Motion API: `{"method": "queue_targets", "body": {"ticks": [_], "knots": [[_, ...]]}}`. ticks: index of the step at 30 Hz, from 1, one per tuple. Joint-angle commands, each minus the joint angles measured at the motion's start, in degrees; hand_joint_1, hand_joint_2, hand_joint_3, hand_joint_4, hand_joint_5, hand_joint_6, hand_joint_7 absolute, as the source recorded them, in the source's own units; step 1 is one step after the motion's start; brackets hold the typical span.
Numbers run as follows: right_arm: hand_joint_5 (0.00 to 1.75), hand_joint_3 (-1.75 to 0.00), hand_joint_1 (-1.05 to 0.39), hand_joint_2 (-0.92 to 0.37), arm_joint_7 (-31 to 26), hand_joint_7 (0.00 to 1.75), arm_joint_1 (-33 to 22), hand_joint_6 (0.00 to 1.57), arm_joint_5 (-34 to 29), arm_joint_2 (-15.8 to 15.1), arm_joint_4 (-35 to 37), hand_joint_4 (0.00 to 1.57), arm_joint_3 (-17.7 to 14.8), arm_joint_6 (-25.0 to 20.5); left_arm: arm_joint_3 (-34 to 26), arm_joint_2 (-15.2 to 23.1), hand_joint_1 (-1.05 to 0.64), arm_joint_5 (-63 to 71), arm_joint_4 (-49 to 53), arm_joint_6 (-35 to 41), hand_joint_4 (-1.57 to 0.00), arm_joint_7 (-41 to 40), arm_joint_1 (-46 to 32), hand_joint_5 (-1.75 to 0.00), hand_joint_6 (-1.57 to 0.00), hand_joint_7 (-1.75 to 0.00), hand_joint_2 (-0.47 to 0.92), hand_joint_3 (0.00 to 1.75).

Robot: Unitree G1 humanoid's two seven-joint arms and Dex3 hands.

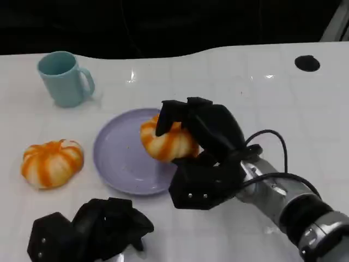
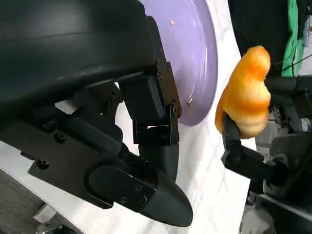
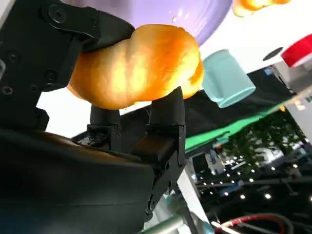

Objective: Grasp the bread from the table and place it into the plate.

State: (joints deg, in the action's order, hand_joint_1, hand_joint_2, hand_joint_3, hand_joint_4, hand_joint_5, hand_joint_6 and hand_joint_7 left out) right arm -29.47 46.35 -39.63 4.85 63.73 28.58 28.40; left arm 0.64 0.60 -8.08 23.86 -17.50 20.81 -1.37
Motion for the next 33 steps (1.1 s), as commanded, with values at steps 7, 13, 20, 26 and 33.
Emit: {"method": "queue_targets", "body": {"ticks": [7,13,20,26,33], "knots": [[1.39,-0.93,-0.15,-0.48,3.7,0.53,2.9,0.96,3.5,3.5,4.1,0.82,-1.3,-0.9,0.4,0.8,-1.05,0.3,-0.4,0.9,-0.92,0.1,-1.4,-1.49,-1.39,-0.59,0.82,0.01],[0.43,-0.26,-0.44,-0.85,11.1,0.02,3.6,0.35,1.5,2.1,3.7,0.11,1.6,-2.3,0.4,0.7,-1.05,0.2,-0.7,1.7,-0.93,-0.1,-1.2,-1.50,-1.39,-0.59,0.82,0.00],[0.14,-0.28,-0.67,-0.92,15.7,0.00,2.0,0.14,1.9,0.5,0.0,0.00,2.0,-3.5,0.5,0.8,-1.05,0.6,-1.1,1.8,-0.93,-0.3,-1.5,-1.50,-1.39,-0.59,0.82,0.00],[0.10,-0.29,-0.71,-0.92,20.8,0.01,-2.2,0.12,3.5,-3.3,-9.2,0.02,1.0,-3.9,0.5,0.7,-1.05,0.1,-1.2,1.8,-0.92,0.0,-1.6,-1.50,-1.39,-0.59,0.82,0.00],[0.17,-0.26,-0.67,-0.92,20.6,0.03,-10.6,0.18,4.1,-9.7,-22.3,0.10,-0.1,-0.5,0.5,0.6,-1.05,0.2,-0.9,1.4,-0.92,-0.1,-1.5,-1.50,-1.39,-0.59,0.82,0.00]]}}
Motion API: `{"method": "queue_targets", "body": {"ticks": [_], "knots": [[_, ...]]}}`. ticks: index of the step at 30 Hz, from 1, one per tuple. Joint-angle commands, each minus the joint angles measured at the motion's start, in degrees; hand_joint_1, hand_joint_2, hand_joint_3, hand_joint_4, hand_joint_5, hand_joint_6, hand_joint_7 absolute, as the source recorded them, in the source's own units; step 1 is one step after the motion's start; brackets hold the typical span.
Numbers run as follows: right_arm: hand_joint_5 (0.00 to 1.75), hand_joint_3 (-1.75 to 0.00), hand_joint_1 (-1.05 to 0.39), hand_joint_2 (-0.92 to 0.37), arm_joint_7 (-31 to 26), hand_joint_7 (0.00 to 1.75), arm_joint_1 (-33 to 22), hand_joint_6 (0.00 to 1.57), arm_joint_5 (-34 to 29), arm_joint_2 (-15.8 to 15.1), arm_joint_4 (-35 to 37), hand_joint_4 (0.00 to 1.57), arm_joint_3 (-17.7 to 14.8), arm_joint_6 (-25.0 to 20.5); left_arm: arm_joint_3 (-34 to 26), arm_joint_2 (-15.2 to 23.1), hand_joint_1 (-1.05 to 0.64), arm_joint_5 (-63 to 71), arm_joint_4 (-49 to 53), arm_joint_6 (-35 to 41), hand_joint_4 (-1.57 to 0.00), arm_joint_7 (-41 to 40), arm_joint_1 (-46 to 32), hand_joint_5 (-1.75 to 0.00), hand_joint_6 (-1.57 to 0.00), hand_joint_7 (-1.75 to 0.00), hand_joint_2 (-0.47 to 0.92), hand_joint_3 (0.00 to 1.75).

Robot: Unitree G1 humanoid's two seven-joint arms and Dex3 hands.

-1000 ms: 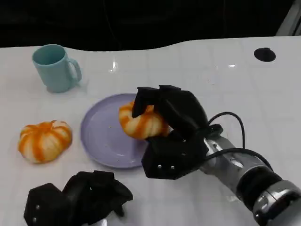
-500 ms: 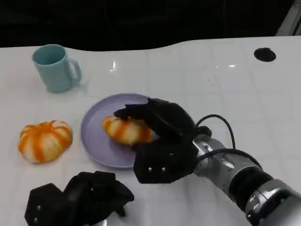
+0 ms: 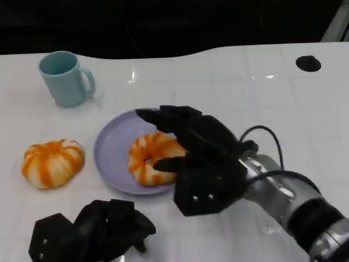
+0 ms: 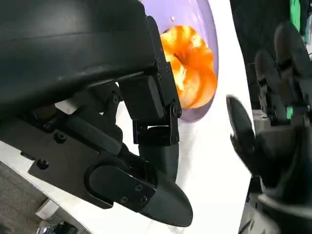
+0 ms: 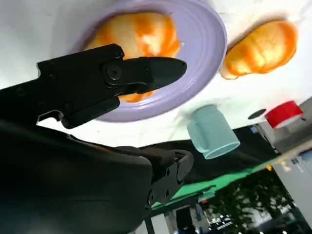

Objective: Grasp the bread from the table and place it into the plate.

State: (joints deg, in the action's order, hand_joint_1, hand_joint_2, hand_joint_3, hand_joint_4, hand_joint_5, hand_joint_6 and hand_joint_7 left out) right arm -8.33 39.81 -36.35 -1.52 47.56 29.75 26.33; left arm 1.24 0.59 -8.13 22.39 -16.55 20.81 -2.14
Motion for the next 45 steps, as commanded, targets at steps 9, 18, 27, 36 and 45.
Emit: {"method": "queue_targets", "body": {"ticks": [9,18,27,36,45], "knots": [[0.29,-0.19,-0.55,-0.92,1.7,0.06,-16.6,0.25,4.9,-10.1,-23.3,0.15,-6.4,3.9,-0.3,0.6,-1.05,0.0,0.5,0.9,-0.92,-0.2,-0.5,-1.49,-1.40,-0.59,0.81,0.00],[0.53,-0.12,-0.41,-0.92,-4.4,0.20,-25.7,0.58,6.1,-12.5,-26.0,0.49,-11.3,11.8,-0.2,0.8,-1.05,0.6,-0.1,0.4,-0.93,-0.4,-0.9,-1.49,-1.39,-0.60,0.83,0.01],[1.38,-0.76,-0.28,-0.59,-8.2,0.73,-32.7,0.81,8.0,-12.9,-25.5,0.67,-15.3,18.3,-0.2,0.8,-1.05,0.4,-0.8,1.1,-0.91,-0.4,-0.9,-1.49,-1.39,-0.60,0.82,0.00],[1.73,-1.16,-0.22,-0.46,-6.2,1.28,-38.7,0.71,9.3,-15.8,-27.3,0.74,-18.5,21.0,-0.2,0.9,-1.04,0.4,-1.4,1.7,-0.90,-0.3,-1.0,-1.48,-1.39,-0.59,0.82,0.00],[1.75,-1.16,-0.24,-0.48,-7.0,1.31,-42.4,0.73,6.4,-15.9,-29.7,0.79,-20.0,19.4,-0.6,1.4,-1.05,0.2,-0.9,1.3,-0.90,0.0,-0.8,-1.49,-1.39,-0.60,0.82,0.00]]}}
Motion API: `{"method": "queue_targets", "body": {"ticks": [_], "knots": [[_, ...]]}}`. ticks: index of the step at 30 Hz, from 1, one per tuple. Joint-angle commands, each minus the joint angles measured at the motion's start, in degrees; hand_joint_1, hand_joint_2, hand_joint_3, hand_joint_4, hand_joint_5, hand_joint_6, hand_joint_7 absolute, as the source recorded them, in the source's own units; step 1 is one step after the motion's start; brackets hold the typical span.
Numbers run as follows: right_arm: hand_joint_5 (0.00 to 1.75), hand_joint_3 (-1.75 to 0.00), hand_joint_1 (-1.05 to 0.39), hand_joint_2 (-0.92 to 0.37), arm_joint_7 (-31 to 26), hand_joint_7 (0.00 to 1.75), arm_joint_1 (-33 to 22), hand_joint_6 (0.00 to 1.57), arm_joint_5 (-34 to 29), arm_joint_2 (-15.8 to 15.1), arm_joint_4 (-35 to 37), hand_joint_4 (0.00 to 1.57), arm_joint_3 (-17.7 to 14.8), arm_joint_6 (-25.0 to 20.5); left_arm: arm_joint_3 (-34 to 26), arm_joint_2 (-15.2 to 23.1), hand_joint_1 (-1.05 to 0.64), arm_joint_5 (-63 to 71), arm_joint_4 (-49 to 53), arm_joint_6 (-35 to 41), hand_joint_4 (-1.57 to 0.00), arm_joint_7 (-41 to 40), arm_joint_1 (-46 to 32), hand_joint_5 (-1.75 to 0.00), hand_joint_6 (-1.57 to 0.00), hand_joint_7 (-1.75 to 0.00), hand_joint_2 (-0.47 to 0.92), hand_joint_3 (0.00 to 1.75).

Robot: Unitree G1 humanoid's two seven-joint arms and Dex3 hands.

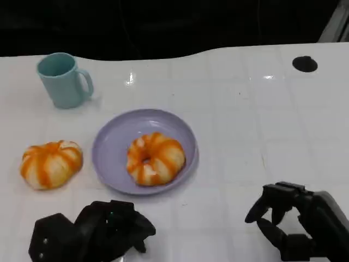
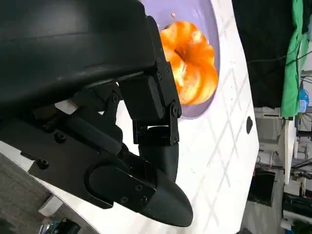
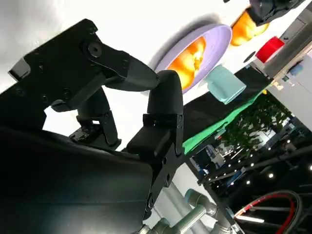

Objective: Grasp the bread from the table and place it into the plate.

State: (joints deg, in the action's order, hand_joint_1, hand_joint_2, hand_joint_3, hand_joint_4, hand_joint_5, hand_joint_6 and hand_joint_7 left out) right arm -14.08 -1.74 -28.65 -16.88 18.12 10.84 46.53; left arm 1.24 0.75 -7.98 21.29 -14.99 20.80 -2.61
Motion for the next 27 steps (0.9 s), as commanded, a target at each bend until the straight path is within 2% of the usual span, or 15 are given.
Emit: {"method": "queue_targets", "body": {"ticks": [1,5,12,18,27], "knots": [[1.75,-1.17,-0.25,-0.48,-2.2,1.33,-0.6,0.74,-2.3,-0.3,0.5,0.80,-1.1,-0.9,-0.7,1.3,-1.05,0.1,0.4,-0.4,-0.90,0.0,-0.4,-1.49,-1.39,-0.60,0.83,0.01],[1.75,-1.20,-0.27,-0.45,-5.3,1.41,0.1,0.75,-5.0,0.6,2.3,0.81,-1.0,-1.8,-0.9,1.5,-1.05,0.0,0.3,-0.7,-0.90,0.0,-0.6,-1.49,-1.39,-0.60,0.83,0.01],[1.75,-1.20,-0.31,-0.47,-7.5,1.53,1.4,0.69,-5.9,1.1,4.6,0.83,-0.6,-1.9,-1.1,1.6,-1.05,-0.2,0.8,-0.4,-0.91,0.0,-0.2,-1.49,-1.38,-0.61,0.83,0.01],[1.75,-1.20,-0.30,-0.45,-9.7,1.53,2.7,0.68,-7.1,0.7,7.0,0.84,-0.1,-0.9,-1.1,1.4,-1.04,0.0,1.9,-0.9,-0.90,-0.1,0.4,-1.49,-1.37,-0.62,0.84,0.01],[1.75,-1.20,-0.31,-0.46,-8.9,1.55,3.0,0.68,-6.1,0.4,7.2,0.84,0.5,-1.3,-1.2,1.4,-1.05,0.0,2.5,-1.0,-0.90,-0.1,0.9,-1.50,-1.37,-0.64,0.84,0.01]]}}
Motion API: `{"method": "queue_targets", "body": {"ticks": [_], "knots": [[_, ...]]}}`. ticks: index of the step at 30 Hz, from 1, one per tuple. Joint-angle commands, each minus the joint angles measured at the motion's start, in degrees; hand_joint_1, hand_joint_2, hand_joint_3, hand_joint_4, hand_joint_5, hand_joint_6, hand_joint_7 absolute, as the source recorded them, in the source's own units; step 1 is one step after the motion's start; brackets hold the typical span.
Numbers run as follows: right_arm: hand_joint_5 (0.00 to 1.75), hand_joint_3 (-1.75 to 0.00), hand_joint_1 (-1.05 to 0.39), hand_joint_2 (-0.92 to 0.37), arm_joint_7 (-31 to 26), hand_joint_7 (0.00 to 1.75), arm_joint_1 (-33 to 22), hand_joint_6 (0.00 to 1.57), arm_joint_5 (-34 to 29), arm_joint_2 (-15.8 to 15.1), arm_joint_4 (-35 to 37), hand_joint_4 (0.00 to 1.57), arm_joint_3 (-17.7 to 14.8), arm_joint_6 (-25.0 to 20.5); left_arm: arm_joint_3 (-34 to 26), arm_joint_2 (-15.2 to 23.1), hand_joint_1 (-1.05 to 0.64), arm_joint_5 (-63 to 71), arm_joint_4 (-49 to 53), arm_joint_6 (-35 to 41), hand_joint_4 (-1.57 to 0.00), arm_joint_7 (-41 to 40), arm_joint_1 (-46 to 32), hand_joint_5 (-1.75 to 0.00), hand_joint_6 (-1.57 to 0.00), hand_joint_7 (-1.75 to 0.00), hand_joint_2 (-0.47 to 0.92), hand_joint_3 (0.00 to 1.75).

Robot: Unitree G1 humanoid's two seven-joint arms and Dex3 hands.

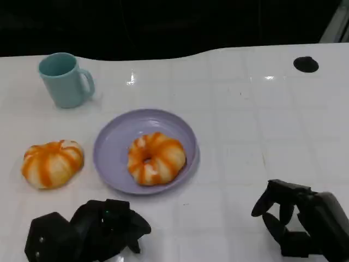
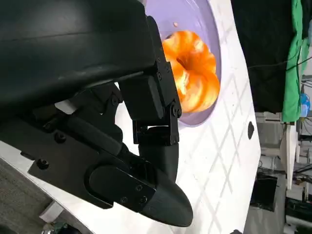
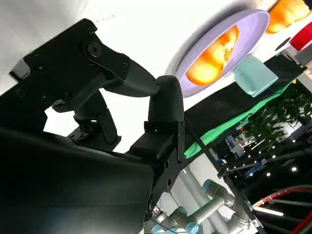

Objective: Grasp the bread from the table and place it into the plate.

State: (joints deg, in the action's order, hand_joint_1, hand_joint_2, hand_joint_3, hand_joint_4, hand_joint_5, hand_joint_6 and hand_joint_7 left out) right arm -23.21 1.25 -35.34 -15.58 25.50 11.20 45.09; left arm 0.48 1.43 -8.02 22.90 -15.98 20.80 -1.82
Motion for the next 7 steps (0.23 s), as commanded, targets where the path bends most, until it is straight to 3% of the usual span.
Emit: {"method": "queue_targets", "body": {"ticks": [1,7], "knots": [[1.75,-1.20,-0.31,-0.46,0.3,1.55,-0.1,0.68,0.5,-0.9,-0.3,0.84,0.1,0.0,-0.5,0.8,-1.05,0.0,1.0,-0.1,-0.90,0.0,0.2,-1.49,-1.37,-0.64,0.84,0.01],[1.75,-1.20,-0.31,-0.45,0.0,1.55,0.1,0.69,0.1,-1.1,-0.1,0.85,0.4,0.2,-0.6,0.8,-1.05,-0.2,1.1,-0.3,-0.90,0.2,0.2,-1.49,-1.37,-0.64,0.83,0.01]]}}
